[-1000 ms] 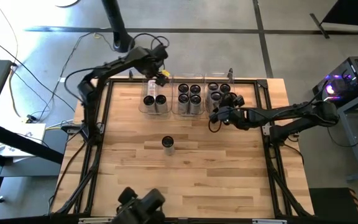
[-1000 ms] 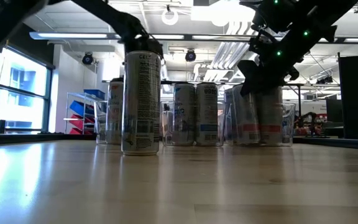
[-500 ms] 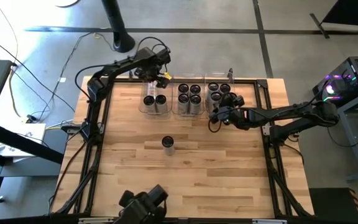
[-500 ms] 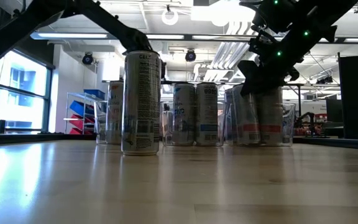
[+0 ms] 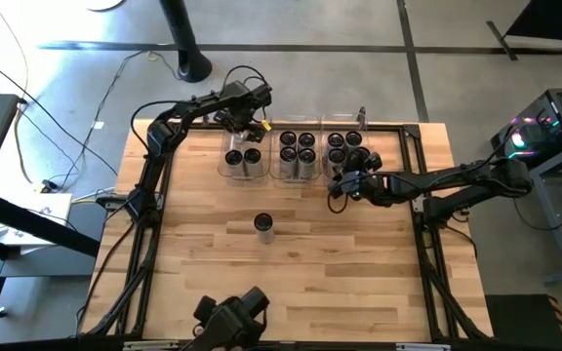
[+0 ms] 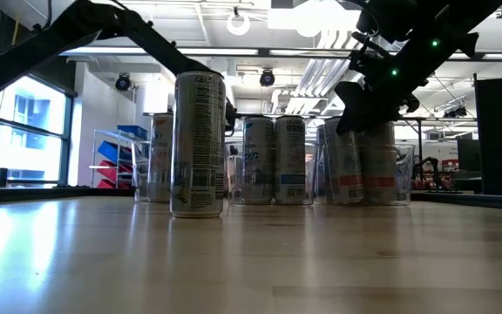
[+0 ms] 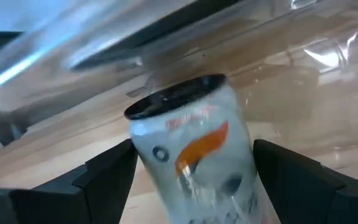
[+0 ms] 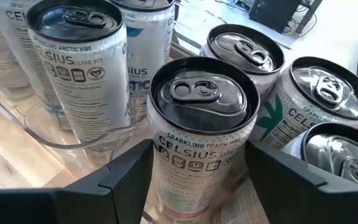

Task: Sort soda cans
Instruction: Remove the white-yellow soda can from the top left transparent bin

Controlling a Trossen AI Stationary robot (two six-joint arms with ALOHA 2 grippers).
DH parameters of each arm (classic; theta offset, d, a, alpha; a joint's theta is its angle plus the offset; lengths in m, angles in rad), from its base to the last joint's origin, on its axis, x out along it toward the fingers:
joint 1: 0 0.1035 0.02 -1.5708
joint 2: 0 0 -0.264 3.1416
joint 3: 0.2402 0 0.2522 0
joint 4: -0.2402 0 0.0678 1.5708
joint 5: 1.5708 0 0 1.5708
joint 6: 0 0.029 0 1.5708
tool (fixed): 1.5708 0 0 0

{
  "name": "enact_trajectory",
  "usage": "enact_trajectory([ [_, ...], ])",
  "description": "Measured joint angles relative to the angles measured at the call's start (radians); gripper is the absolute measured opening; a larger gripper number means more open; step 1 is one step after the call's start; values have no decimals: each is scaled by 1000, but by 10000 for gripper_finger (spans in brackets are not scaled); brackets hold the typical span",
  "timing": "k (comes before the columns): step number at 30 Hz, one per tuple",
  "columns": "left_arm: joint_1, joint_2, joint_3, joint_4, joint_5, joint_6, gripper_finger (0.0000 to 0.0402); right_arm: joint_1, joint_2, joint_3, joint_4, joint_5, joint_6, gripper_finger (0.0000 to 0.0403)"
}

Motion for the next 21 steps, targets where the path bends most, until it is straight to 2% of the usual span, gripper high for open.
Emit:
enact_trajectory([
  [5, -1, 26, 0, 17, -5, 33, 304, 5, 0, 0, 1, 0, 0, 248],
  [13, 0, 31, 0, 48, 40, 86, 246, 5, 0, 0, 1, 1, 0, 248],
  [18, -7, -24, -8, 61, 53, 132, 243, 5, 0, 0, 2, 1, 0, 248],
  [21, -13, -100, -10, 70, 52, 139, 242, 5, 0, 0, 2, 1, 0, 248],
])
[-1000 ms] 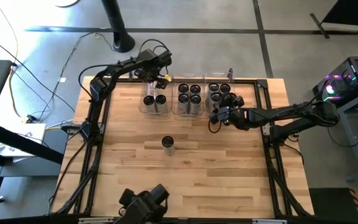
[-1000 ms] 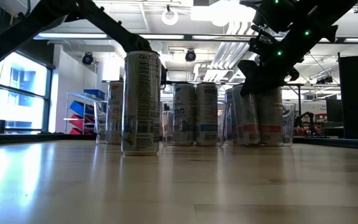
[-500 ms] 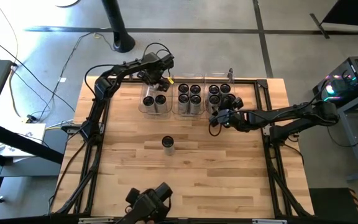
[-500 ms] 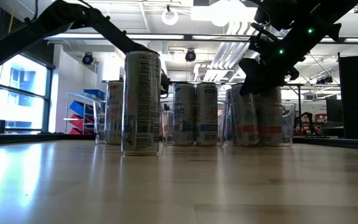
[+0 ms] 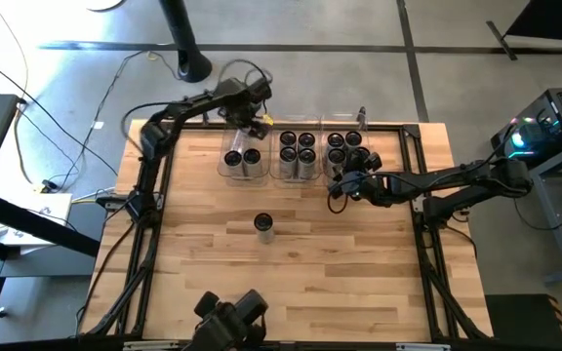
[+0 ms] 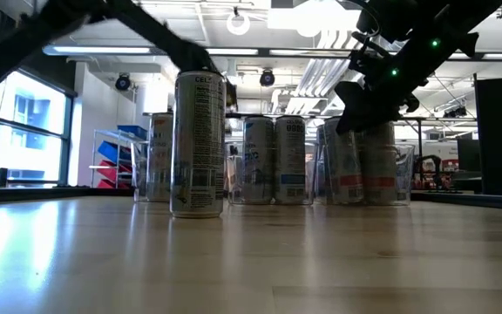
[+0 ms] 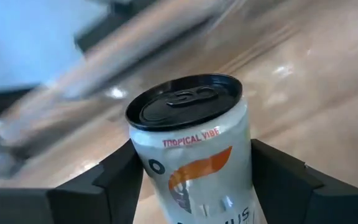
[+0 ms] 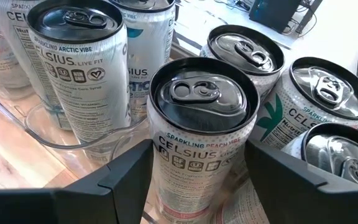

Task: Sort soda cans
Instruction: Remove the white-yellow soda can from the top left transparent bin

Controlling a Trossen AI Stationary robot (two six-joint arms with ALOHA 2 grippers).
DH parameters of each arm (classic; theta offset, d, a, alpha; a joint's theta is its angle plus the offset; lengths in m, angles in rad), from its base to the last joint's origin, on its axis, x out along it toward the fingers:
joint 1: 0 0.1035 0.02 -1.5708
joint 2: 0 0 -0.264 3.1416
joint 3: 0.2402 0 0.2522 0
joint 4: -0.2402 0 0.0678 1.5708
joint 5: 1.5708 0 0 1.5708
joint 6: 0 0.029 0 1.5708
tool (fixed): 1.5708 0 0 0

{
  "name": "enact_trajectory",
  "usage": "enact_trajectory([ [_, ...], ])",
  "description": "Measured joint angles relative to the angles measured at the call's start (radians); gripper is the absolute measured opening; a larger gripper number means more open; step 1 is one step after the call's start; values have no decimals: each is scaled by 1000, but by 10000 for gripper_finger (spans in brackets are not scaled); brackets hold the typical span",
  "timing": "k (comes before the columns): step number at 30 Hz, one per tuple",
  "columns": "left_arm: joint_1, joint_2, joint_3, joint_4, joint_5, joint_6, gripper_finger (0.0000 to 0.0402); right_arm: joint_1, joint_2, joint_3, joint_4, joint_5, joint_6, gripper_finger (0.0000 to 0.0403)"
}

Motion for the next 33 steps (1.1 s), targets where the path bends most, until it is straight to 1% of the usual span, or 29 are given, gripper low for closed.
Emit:
enact_trajectory([
  [5, -13, -134, 3, 40, -38, 57, 240, 1, 0, 0, 0, 0, -30, 248],
  [8, -20, -220, 3, 92, -56, 102, 240, 1, -9, 0, -3, -1, -48, 248],
  [12, -42, -337, 6, 148, -80, 189, 240, 13, -62, 0, -2, -4, -53, 248],
  [17, -114, -482, 3, 222, -80, 273, 239, 64, -154, 0, 10, -5, -99, 248],
  [19, -165, -549, -24, 286, -96, 314, 239, 95, -190, 0, 23, 5, -121, 248],
  [22, -259, -659, -129, 382, -158, 391, 239, 147, -236, 0, 62, 46, -139, 248],
  [24, -314, -742, -245, 478, -222, 439, 239, 182, -255, 0, 85, 86, -139, 248],
  [26, -335, -833, -390, 599, -240, 451, 239, 213, -264, 0, 102, 118, -139, 248],
  [28, -309, -915, -541, 742, -230, 443, 239, 235, -266, 0, 112, 140, -139, 248],
  [30, -261, -979, -682, 867, -194, 442, 239, 249, -266, 0, 124, 147, -139, 248],
  [31, -239, -1003, -744, 920, -164, 445, 239, 254, -266, 0, 131, 147, -139, 248],
  [33, -193, -1043, -840, 1016, -70, 444, 239, 264, -266, 0, 156, 138, -155, 248],
])
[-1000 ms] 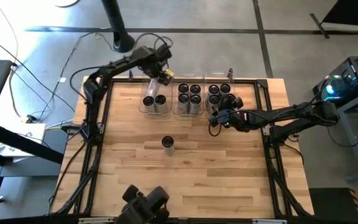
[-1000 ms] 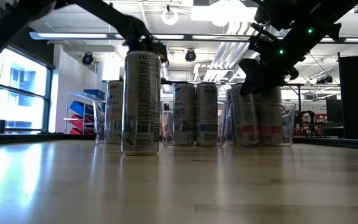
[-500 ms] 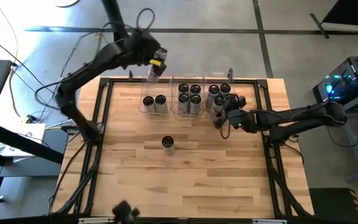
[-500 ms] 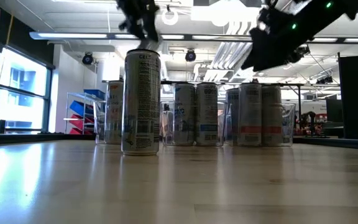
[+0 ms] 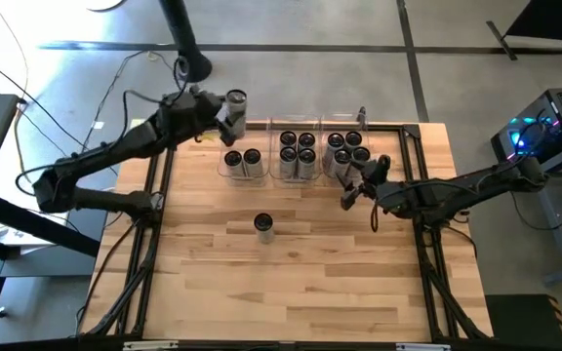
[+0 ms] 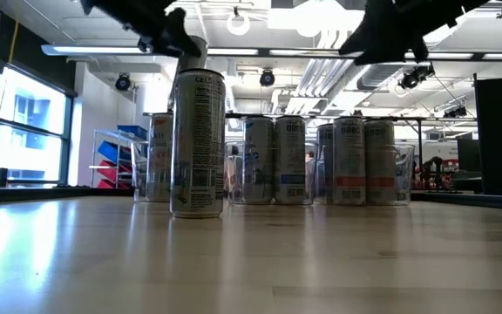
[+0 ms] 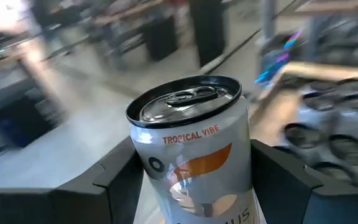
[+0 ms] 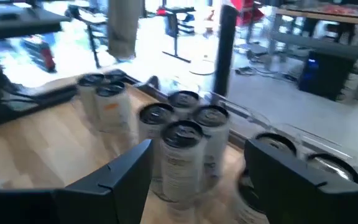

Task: Sort soda cans
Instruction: Remove the white-yellow soda can from the top left transparent bin

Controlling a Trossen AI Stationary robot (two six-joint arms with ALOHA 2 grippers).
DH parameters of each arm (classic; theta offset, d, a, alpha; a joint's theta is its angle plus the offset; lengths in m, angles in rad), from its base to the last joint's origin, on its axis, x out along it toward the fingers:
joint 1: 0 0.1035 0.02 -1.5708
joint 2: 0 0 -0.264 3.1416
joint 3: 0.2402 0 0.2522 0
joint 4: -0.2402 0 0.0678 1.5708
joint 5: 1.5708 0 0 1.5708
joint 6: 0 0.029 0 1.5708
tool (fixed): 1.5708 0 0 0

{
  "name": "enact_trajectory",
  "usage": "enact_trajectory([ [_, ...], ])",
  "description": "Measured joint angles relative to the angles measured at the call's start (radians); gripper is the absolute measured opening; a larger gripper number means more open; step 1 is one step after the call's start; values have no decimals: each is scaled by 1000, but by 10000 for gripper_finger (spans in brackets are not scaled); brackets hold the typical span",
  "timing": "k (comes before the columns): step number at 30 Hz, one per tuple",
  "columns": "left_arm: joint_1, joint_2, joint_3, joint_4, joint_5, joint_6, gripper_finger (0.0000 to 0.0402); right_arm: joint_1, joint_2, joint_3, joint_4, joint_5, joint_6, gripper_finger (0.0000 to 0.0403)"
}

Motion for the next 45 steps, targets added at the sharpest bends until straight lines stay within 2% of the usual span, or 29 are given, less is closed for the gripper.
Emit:
enact_trajectory([
  [4, 11, -71, -82, 102, 183, -15, 239, 13, 2, 0, 140, -140, -121, 248],
  [6, -32, -99, -86, 107, 223, -23, 239, 20, 10, 0, 233, -225, -192, 248],
  [9, -153, -160, -86, 79, 214, -7, 239, 40, 29, 0, 343, -314, -267, 248],
  [12, -332, -237, -84, -36, 91, 1, 239, 76, 56, 0, 424, -327, -282, 248],
  [18, -759, -305, -85, -347, -368, -134, 239, 160, 157, 0, 567, -330, -315, 248],
  [21, -948, -302, -85, -441, -477, -276, 239, 203, 224, 0, 657, -330, -320, 248],
  [25, -1182, -282, -175, -401, -566, -441, 239, 253, 307, 0, 771, -330, -316, 248],
  [29, -1365, -249, -321, -307, -717, -615, 239, 292, 356, 0, 887, -289, -316, 248],
  [32, -1454, -209, -421, -241, -844, -720, 239, 312, 381, 0, 942, -252, -324, 248],
  [34, -1478, -175, -478, -203, -888, -766, 239, 315, 400, 0, 962, -237, -334, 248],
  [37, -1479, -122, -539, -142, -923, -812, 242, 316, 428, 0, 985, -208, -316, 248],
  [45, -1465, 1, -614, 73, -1047, -786, 246, 312, 454, 0, 997, -202, -264, 248],
])
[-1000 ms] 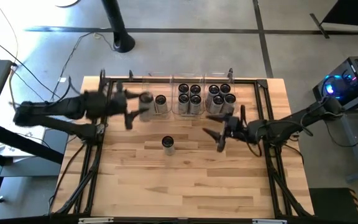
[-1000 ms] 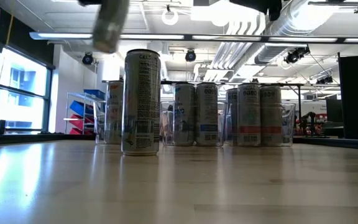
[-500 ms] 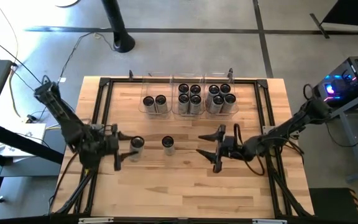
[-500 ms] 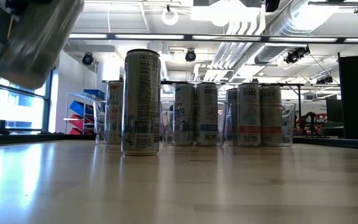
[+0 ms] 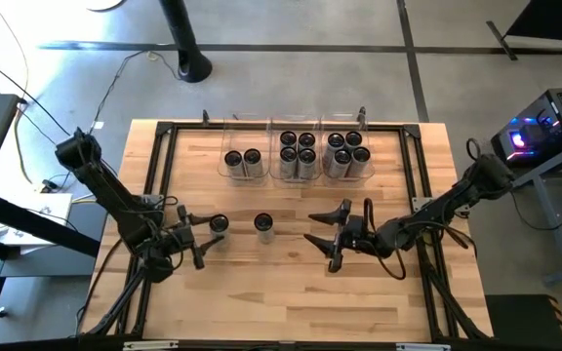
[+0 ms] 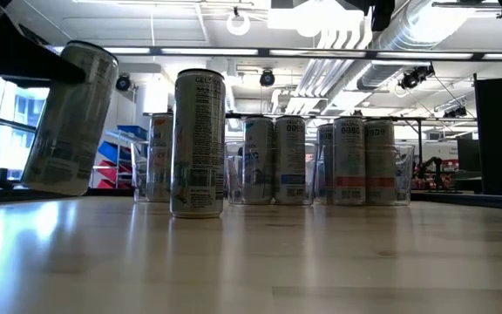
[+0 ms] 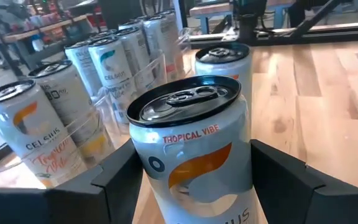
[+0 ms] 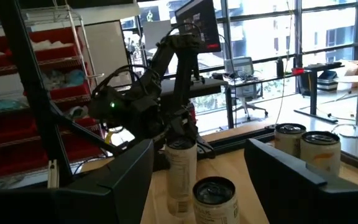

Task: Sort soda cans
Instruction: Remove the white-yellow soda can from the top left transparent bin, then put the white-yellow soda can into the top left transparent bin

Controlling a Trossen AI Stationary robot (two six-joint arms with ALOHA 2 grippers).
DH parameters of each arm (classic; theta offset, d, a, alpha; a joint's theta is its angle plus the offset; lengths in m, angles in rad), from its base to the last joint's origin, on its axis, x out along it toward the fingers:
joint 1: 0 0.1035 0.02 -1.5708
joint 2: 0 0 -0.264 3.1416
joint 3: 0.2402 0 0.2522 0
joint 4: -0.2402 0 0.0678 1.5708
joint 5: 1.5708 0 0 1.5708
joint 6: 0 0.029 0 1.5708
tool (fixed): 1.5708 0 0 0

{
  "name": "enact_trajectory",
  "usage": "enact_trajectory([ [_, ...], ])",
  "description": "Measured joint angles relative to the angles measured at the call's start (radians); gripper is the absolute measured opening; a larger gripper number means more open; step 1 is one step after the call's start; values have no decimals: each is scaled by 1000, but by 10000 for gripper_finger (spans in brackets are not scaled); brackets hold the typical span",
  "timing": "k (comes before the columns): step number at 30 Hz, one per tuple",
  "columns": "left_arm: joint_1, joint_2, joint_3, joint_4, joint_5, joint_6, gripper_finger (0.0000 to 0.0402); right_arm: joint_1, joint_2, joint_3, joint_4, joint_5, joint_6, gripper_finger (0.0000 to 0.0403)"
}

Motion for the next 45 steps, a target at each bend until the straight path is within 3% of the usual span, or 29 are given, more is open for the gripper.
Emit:
enact_trajectory([
  [8, 1, 104, -5, 20, -19, -129, 248, 0, 0, 0, -5, 0, 19, 248],
  [14, 1, 186, -5, 93, -77, -134, 249, 0, 0, 0, -16, 0, 19, 248],
  [20, 1, 227, -4, 119, -94, -180, 272, 0, 0, 0, -30, -4, 18, 248],
  [24, 2, 218, -4, 120, -68, -170, 298, 0, 0, 0, -31, -4, 19, 248],
  [28, 1, 182, -4, 131, 37, -112, 317, 0, 0, 0, -31, -4, 19, 248],
  [45, 17, 16, -3, 215, 100, 138, 321, 1, 0, 0, -50, -8, 20, 248],
])
